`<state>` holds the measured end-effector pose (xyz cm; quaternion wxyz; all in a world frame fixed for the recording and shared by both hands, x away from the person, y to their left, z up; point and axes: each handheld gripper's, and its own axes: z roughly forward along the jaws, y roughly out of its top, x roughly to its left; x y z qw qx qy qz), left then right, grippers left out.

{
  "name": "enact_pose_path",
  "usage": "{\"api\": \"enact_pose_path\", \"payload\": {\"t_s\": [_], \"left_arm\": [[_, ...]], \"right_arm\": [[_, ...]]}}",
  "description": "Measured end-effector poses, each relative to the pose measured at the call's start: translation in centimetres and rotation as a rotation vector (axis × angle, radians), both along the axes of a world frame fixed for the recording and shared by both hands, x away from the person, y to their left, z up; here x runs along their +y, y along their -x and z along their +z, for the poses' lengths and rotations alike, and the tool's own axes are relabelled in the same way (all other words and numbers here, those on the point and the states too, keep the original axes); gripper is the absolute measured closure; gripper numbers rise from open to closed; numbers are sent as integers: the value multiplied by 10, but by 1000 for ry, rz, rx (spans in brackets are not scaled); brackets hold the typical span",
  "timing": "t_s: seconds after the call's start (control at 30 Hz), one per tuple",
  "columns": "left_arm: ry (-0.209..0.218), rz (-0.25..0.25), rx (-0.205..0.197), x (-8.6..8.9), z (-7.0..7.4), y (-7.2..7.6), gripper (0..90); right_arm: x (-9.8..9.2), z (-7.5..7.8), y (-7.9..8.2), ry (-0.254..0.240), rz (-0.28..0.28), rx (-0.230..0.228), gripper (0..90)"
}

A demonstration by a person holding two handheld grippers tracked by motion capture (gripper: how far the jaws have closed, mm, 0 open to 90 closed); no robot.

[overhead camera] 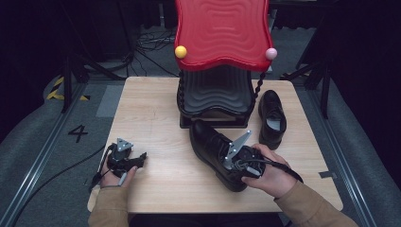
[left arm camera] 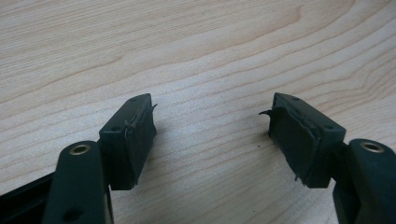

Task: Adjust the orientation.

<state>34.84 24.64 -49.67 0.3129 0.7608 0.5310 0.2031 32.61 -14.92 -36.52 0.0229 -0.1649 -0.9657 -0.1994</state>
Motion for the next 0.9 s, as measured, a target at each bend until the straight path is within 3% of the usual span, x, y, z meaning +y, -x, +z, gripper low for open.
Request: {"api": "enact_pose_path", "payload": {"t_s": [0.2, 0.33, 0.47, 0.7, 0.9], "left_arm": [[0, 0, 0, 0, 0, 0, 319], [0, 0, 0, 0, 0, 0, 319], [0, 0, 0, 0, 0, 0, 319], [-1, 0, 0, 0, 0, 0, 319], [0, 0, 0, 0, 0, 0, 319]], "right_arm": [[-8, -7, 8, 19, -99, 29, 833], [-10, -15, 11, 51, -136, 15, 825], [-11, -25, 13, 51, -175, 29, 825], [-11, -39, 18, 69, -190, 38, 814], [-12, -40, 17, 64, -191, 22, 731]]}}
